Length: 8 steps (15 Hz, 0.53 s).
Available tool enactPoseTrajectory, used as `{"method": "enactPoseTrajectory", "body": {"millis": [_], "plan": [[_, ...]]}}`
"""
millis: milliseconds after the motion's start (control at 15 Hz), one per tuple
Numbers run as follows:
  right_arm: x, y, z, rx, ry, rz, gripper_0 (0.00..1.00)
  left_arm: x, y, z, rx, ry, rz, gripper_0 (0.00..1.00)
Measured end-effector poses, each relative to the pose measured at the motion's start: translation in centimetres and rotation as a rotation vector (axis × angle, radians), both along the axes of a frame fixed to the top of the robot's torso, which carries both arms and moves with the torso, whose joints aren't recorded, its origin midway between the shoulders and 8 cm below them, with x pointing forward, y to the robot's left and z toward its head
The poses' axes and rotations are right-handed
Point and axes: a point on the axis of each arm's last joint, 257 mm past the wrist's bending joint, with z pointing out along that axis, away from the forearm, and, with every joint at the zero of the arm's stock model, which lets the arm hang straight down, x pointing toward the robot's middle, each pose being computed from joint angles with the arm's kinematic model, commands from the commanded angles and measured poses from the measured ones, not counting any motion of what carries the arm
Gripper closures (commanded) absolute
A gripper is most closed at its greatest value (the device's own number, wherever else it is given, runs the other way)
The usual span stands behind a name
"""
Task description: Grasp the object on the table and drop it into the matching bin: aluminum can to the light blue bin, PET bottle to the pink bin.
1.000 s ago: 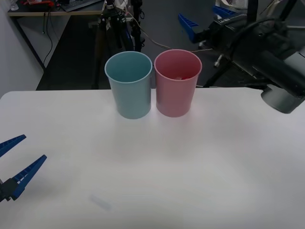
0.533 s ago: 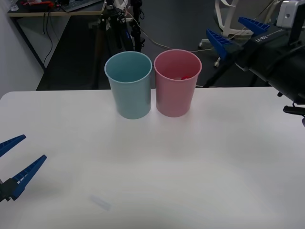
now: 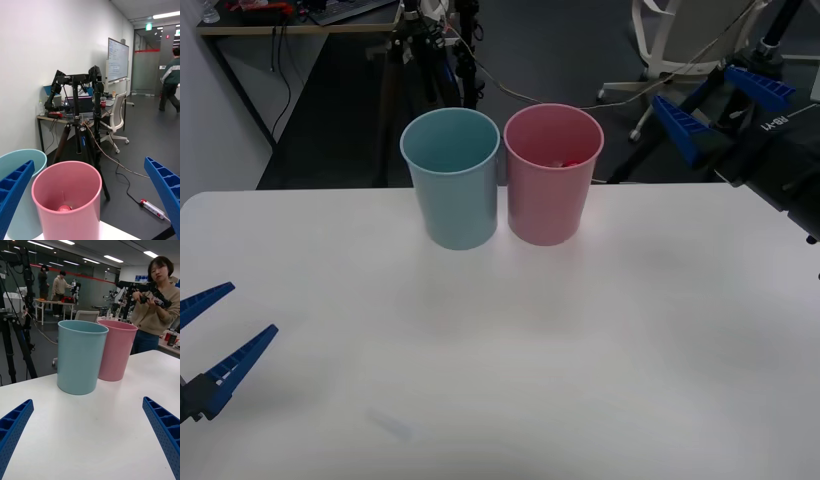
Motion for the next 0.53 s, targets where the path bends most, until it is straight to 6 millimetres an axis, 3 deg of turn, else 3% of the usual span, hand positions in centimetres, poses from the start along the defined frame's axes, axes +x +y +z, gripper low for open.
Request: {"method": "enactPoseTrajectory", "body": {"millis": [533], "plan": [[-5.2,-2.0,-4.3,0.078,0.123,0.119,0.00,0.0,0.0,0.0,0.000,0.000,0.000,0.00]]}}
